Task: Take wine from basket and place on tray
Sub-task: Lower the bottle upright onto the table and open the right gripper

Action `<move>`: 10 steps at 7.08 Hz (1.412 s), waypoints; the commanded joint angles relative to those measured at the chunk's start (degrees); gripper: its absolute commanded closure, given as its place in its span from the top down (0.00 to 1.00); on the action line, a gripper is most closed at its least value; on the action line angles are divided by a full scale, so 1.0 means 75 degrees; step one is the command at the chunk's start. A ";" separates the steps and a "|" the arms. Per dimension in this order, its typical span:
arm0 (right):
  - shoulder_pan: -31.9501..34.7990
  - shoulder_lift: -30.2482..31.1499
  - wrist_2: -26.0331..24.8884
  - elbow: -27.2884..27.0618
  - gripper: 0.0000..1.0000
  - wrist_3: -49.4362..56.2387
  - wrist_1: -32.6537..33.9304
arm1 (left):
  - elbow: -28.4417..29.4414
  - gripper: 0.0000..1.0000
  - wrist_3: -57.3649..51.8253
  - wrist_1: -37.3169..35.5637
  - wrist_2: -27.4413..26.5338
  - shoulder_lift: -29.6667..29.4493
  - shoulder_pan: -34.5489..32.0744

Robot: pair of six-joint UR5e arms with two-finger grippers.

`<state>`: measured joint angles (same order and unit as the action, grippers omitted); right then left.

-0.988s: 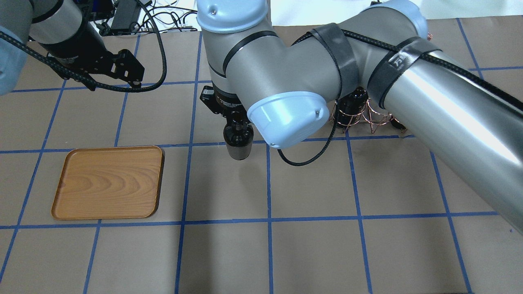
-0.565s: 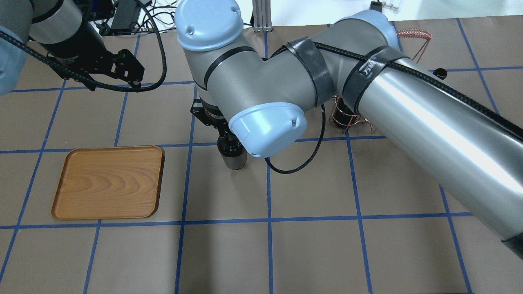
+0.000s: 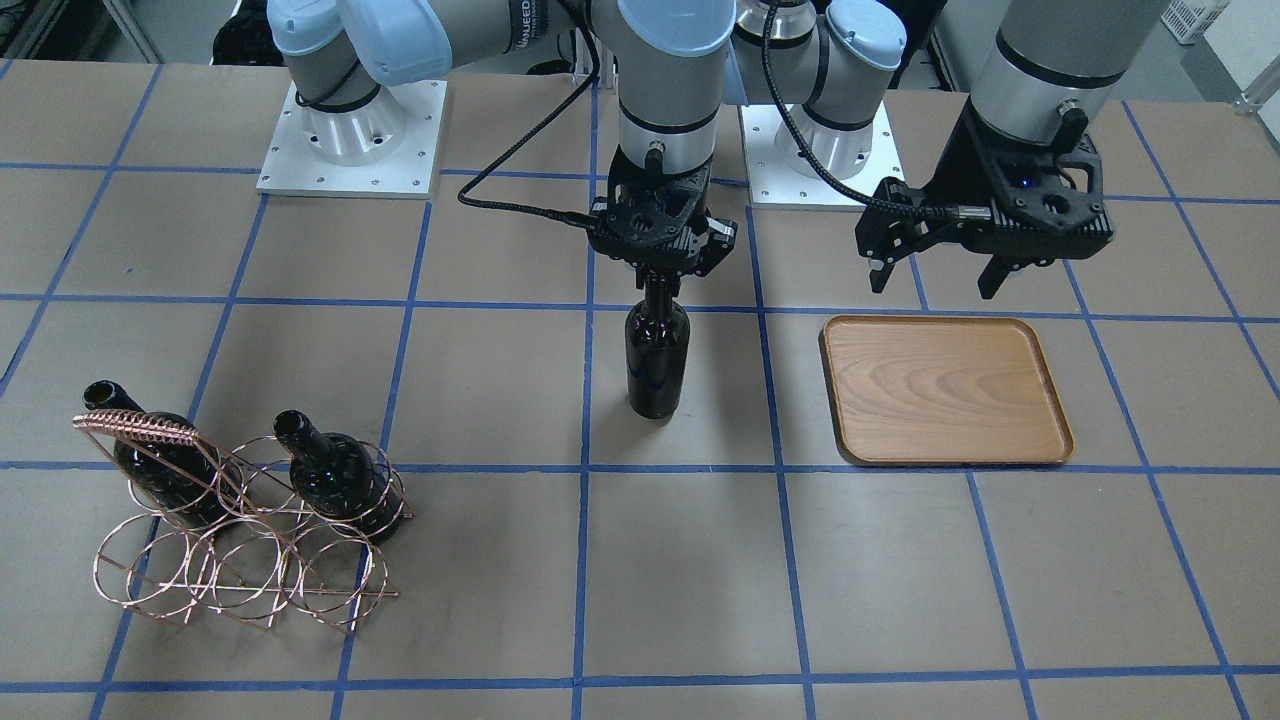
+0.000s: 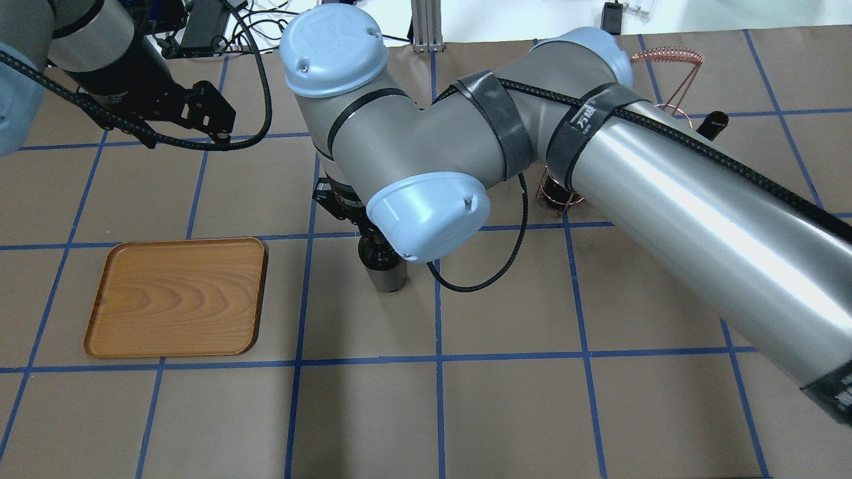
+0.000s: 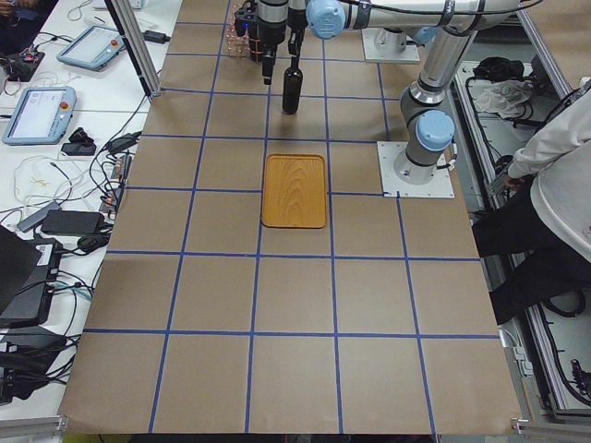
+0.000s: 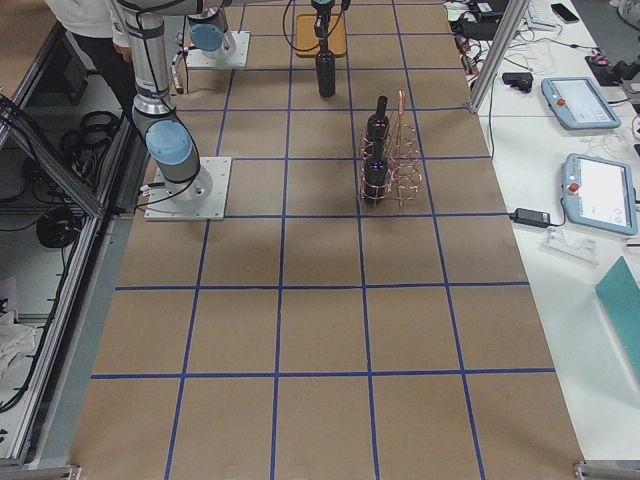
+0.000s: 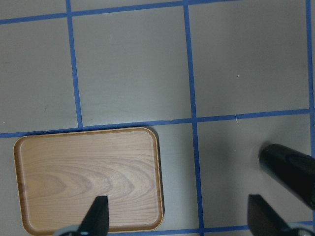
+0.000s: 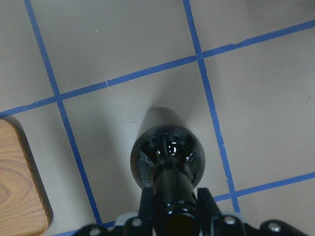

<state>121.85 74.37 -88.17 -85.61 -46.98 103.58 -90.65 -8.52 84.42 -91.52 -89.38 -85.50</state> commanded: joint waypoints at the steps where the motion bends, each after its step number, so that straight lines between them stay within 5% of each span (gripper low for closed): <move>1: 0.0053 -0.0048 -0.0009 0.0000 0.00 -0.0006 -0.0041 | -0.0006 1.00 0.0000 0.0005 0.0003 0.0000 -0.0002; 3: 0.0136 -0.0072 -0.0080 0.0000 0.01 -0.0006 0.0005 | -0.0007 1.00 0.0000 0.0005 0.0003 0.0000 -0.0002; 4: 0.0148 -0.0072 -0.0068 0.0000 0.16 -0.0006 0.0017 | -0.0007 1.00 0.0000 0.0005 0.0003 0.0000 -0.0002; 5: 0.0148 -0.0060 -0.0080 0.0000 0.85 -0.0006 0.0052 | -0.0007 1.00 0.0000 0.0005 0.0003 0.0000 -0.0013; 6: 0.0148 -0.0037 -0.0068 0.0012 1.00 -0.0006 0.0076 | -0.0007 1.00 0.0000 0.0005 0.0003 0.0000 -0.0013; 10: -0.0249 0.0302 -0.0628 0.0281 1.00 0.0146 -0.0006 | -0.0007 1.00 0.0000 -0.0007 0.0003 0.0000 -0.0002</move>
<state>121.43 75.58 -90.60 -84.03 -46.25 103.96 -90.70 -8.53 84.41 -91.49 -89.38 -85.52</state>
